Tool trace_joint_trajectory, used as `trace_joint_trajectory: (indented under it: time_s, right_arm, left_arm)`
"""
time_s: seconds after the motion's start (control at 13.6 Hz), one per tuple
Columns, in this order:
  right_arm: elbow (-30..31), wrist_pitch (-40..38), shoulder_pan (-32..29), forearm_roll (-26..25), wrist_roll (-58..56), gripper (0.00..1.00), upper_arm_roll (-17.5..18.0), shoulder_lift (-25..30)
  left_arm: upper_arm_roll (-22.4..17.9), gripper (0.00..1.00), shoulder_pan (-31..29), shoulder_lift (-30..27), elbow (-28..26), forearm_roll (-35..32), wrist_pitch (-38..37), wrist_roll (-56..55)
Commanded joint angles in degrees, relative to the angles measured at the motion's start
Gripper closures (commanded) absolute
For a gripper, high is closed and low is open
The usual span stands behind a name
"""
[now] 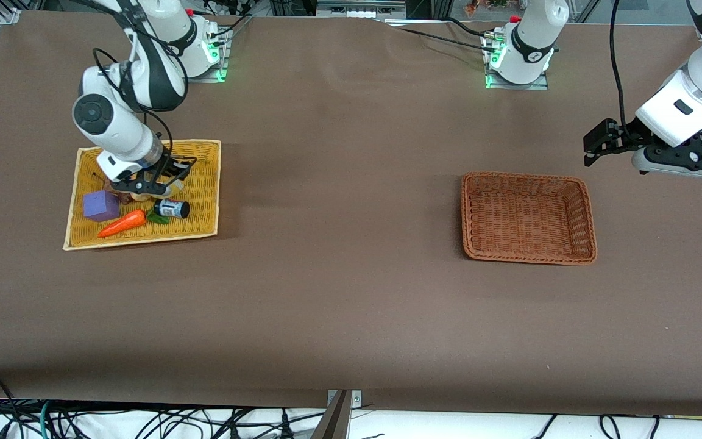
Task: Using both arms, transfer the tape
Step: 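Close the right gripper on the tape roll's rim and lift it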
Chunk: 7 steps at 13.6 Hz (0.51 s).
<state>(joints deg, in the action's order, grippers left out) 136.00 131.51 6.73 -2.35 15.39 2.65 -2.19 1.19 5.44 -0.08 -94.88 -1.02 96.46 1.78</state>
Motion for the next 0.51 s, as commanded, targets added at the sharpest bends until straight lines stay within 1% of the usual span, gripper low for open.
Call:
trace_joint_trajectory:
  time_s: [0.0, 0.07, 0.15, 0.29, 0.37, 0.44]
  right_arm:
    - [-10.01, -12.21, -0.22, 0.60, 3.92, 1.00, 4.89, 1.22]
    - [-13.36, -14.51, -0.05, 0.60, 8.39, 1.00, 7.17, -0.09]
    - [-16.27, -15.32, 0.21, 0.60, 12.78, 1.00, 10.41, -1.23]
    - [-21.28, -15.41, 1.87, 0.60, 21.92, 1.00, 14.91, -4.91]
    - [-24.00, -15.32, 3.37, 0.51, 26.23, 1.00, 16.14, -7.46]
    - [-26.81, -15.15, 5.47, 0.51, 29.75, 1.00, 16.59, -10.01]
  left_arm:
    - [-0.04, 0.00, 0.19, -0.10, 0.84, 0.76, -0.92, 1.38]
    - [-0.04, 0.00, 0.19, -0.10, 0.84, 0.76, -0.92, 1.38]
    - [-0.04, 0.00, 0.19, -0.10, 0.84, 0.76, -0.92, 1.29]
    - [0.13, 0.00, 0.19, -0.10, 0.84, 0.76, -0.92, 1.29]
    - [0.13, 0.00, 0.19, -0.10, 0.84, 0.76, -0.92, 1.29]
    - [0.13, 0.00, 0.19, -0.18, 0.84, 0.76, -0.92, 1.38]
